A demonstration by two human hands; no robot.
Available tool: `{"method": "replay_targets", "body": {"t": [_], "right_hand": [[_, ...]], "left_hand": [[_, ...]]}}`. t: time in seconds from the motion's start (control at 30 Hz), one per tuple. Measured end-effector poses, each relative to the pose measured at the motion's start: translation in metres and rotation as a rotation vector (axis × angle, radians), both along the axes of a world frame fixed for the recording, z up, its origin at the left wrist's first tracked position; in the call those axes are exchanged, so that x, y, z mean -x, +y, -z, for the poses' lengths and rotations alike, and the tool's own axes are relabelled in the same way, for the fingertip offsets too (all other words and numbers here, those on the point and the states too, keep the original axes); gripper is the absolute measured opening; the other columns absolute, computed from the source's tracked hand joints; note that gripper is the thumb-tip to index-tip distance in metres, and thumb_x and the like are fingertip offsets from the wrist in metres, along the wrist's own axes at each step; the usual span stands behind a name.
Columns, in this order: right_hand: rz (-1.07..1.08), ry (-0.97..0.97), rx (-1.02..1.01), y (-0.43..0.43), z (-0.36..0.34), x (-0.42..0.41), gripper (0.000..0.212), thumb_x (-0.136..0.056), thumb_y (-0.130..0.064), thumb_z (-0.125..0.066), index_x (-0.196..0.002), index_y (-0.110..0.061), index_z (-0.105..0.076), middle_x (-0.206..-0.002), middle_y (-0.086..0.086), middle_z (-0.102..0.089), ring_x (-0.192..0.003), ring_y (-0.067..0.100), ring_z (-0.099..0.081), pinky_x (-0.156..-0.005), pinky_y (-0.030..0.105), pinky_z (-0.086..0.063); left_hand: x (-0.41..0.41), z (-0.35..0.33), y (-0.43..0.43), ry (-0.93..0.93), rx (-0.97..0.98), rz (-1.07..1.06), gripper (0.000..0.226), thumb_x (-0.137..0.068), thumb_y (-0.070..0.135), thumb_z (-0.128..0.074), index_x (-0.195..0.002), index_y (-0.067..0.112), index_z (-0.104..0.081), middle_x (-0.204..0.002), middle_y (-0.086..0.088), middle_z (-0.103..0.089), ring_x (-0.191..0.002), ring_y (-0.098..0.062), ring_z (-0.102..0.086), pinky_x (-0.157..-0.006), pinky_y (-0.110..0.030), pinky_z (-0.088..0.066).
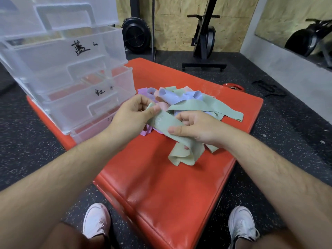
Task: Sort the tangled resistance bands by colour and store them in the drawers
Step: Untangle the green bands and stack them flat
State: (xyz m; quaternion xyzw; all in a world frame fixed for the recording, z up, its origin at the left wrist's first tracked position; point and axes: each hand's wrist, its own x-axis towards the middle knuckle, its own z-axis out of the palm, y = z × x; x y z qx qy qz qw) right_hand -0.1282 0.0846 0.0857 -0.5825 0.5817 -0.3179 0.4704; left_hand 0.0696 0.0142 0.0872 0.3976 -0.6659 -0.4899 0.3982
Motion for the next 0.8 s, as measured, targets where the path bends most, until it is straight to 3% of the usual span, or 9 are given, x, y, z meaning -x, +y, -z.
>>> {"method": "replay_targets", "body": {"t": [0.2,0.33,0.43,0.47,0.57,0.7,0.8], "right_hand": [[-0.082,0.208,-0.182,0.019,0.008,0.033,0.029,-0.081,-0.027,-0.083,-0.1,-0.011,-0.069,-0.092,0.018,-0.074,-0.076,0.018,-0.062,-0.073,0.033,-0.044],[-0.134,0.447,-0.256,0.033,0.019,0.055,0.022,-0.08,-0.032,-0.084,-0.093,-0.021,-0.07,-0.085,0.005,-0.075,-0.077,0.022,-0.071,-0.076,0.034,-0.055],[-0.104,0.382,-0.345,0.039,0.032,0.067,0.017,-0.086,-0.018,-0.078,-0.097,-0.009,-0.068,-0.074,0.005,-0.072,-0.065,0.014,-0.069,-0.063,0.027,-0.055],[-0.084,0.385,-0.352,0.04,0.038,0.069,0.015,-0.087,-0.015,-0.077,-0.098,-0.008,-0.068,-0.076,0.006,-0.072,-0.066,0.013,-0.069,-0.063,0.026,-0.056],[-0.046,0.423,-0.348,0.043,0.053,0.071,0.008,-0.09,-0.017,-0.074,-0.097,-0.015,-0.069,-0.084,0.002,-0.074,-0.075,0.013,-0.07,-0.071,0.03,-0.057],[-0.029,0.502,-0.351,0.043,0.061,0.068,0.009,-0.094,-0.02,-0.07,-0.102,-0.018,-0.067,-0.091,0.003,-0.076,-0.083,0.016,-0.072,-0.076,0.035,-0.06],[-0.039,0.549,-0.339,0.042,0.06,0.063,0.007,-0.094,-0.022,-0.07,-0.099,-0.02,-0.066,-0.083,0.002,-0.076,-0.071,0.009,-0.07,-0.061,0.023,-0.052]], "left_hand": [[-0.046,0.038,-0.01,-0.093,-0.06,-0.131,0.017,-0.093,0.023,-0.068,-0.083,0.015,-0.057,-0.064,0.005,-0.064,-0.056,-0.01,-0.054,-0.051,-0.027,-0.042],[-0.076,0.061,-0.013,-0.175,-0.118,-0.215,0.018,-0.092,0.022,-0.07,-0.081,0.016,-0.057,-0.074,-0.004,-0.062,-0.055,-0.009,-0.053,-0.047,-0.022,-0.044],[-0.101,0.078,-0.017,-0.302,-0.201,-0.161,0.021,-0.082,0.03,-0.079,-0.077,0.019,-0.062,-0.076,-0.007,-0.064,-0.065,-0.018,-0.056,-0.058,-0.025,-0.046],[-0.106,0.084,-0.017,-0.362,-0.225,-0.137,0.024,-0.079,0.033,-0.081,-0.075,0.019,-0.062,-0.075,-0.007,-0.064,-0.068,-0.019,-0.056,-0.061,-0.027,-0.046],[-0.105,0.091,-0.011,-0.522,-0.218,-0.076,0.027,-0.081,0.032,-0.08,-0.079,0.015,-0.06,-0.07,-0.007,-0.06,-0.059,-0.019,-0.052,-0.051,-0.022,-0.043],[-0.096,0.085,-0.009,-0.717,-0.136,-0.022,0.03,-0.081,0.038,-0.079,-0.08,0.016,-0.058,-0.073,-0.004,-0.062,-0.061,-0.021,-0.054,-0.062,-0.031,-0.043],[-0.096,0.088,-0.016,-0.796,-0.102,-0.01,0.03,-0.08,0.037,-0.08,-0.078,0.016,-0.058,-0.07,-0.002,-0.059,-0.06,-0.02,-0.051,-0.059,-0.031,-0.04]]}}
